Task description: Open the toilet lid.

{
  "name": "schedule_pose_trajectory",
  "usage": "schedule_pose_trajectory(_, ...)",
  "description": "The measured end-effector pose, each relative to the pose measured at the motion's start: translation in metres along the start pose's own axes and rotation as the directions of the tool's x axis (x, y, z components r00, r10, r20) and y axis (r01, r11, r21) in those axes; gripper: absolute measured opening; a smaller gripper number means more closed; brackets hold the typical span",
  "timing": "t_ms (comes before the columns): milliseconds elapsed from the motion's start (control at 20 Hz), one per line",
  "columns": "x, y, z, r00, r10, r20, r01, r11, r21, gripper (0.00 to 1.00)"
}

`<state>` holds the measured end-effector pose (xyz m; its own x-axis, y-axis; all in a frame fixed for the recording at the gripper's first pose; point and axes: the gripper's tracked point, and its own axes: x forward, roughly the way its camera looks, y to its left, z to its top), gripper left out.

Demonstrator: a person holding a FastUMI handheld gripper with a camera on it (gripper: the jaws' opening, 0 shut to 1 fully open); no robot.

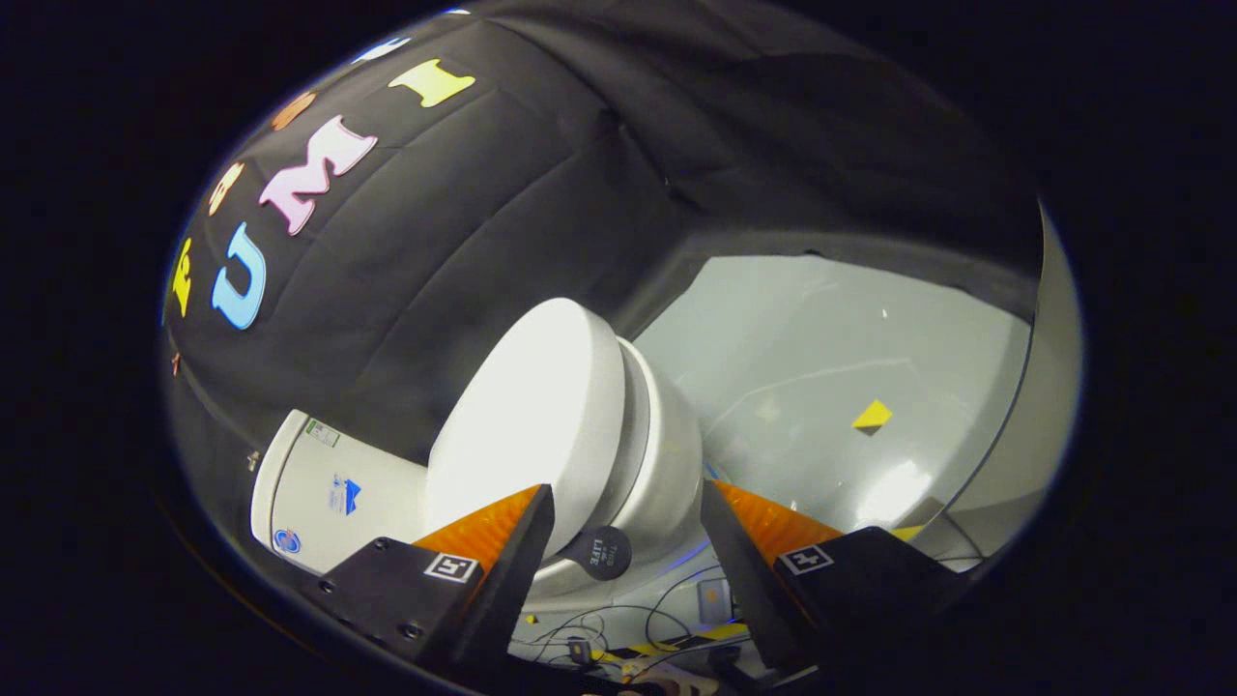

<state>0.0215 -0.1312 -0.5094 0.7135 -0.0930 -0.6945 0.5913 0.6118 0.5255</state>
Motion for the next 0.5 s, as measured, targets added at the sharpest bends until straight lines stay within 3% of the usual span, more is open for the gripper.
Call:
schedule_pose_trajectory(250,0.012,0.001,-0.020,0.997,0.041,-0.066,-0.033,0.993,0.117,0.96)
schedule_pose_trajectory(500,0.020,0.001,-0.033,0.991,0.086,-0.101,-0.066,0.981,0.183,0.84)
